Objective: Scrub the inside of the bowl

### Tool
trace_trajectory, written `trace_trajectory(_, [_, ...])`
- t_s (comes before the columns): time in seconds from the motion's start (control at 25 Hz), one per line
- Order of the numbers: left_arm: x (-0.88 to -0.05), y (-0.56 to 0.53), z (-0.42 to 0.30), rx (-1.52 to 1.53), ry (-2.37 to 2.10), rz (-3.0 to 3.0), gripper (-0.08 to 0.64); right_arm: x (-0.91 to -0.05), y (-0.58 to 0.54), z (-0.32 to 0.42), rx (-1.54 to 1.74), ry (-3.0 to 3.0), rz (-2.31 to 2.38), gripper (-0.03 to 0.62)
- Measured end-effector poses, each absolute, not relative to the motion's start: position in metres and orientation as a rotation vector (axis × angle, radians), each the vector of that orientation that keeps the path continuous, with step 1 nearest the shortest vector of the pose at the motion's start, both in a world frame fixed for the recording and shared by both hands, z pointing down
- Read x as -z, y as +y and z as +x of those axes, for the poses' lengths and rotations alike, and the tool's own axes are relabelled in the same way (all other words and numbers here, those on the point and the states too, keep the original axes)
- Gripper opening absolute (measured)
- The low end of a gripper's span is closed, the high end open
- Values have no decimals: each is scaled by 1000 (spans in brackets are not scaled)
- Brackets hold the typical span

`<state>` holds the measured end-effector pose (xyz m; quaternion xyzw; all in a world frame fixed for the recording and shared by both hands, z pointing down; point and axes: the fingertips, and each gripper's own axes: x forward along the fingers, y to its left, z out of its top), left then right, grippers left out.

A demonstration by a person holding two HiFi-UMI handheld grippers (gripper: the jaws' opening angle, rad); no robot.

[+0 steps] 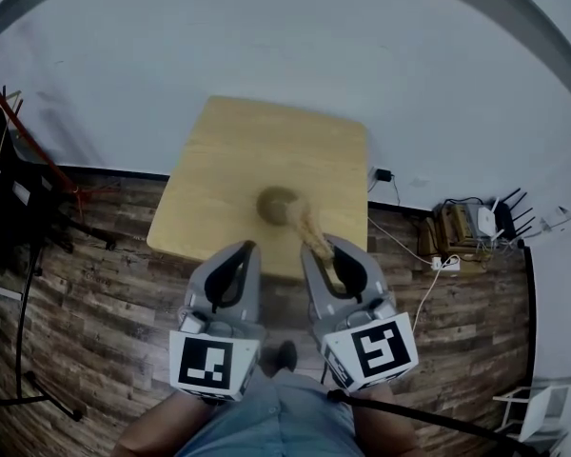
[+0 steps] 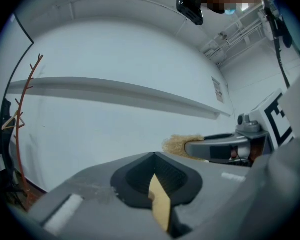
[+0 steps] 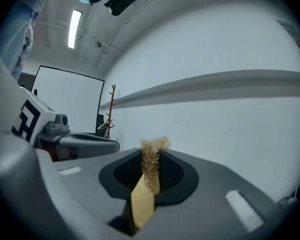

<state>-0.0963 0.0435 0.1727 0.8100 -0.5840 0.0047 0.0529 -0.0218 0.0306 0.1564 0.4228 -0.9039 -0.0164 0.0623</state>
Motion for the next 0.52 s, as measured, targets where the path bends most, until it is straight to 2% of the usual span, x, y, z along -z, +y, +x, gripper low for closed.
trace_trajectory(0.52, [-176, 33, -110, -16, -1729, 2503, 20, -158, 23, -43, 78, -2703, 1280, 61])
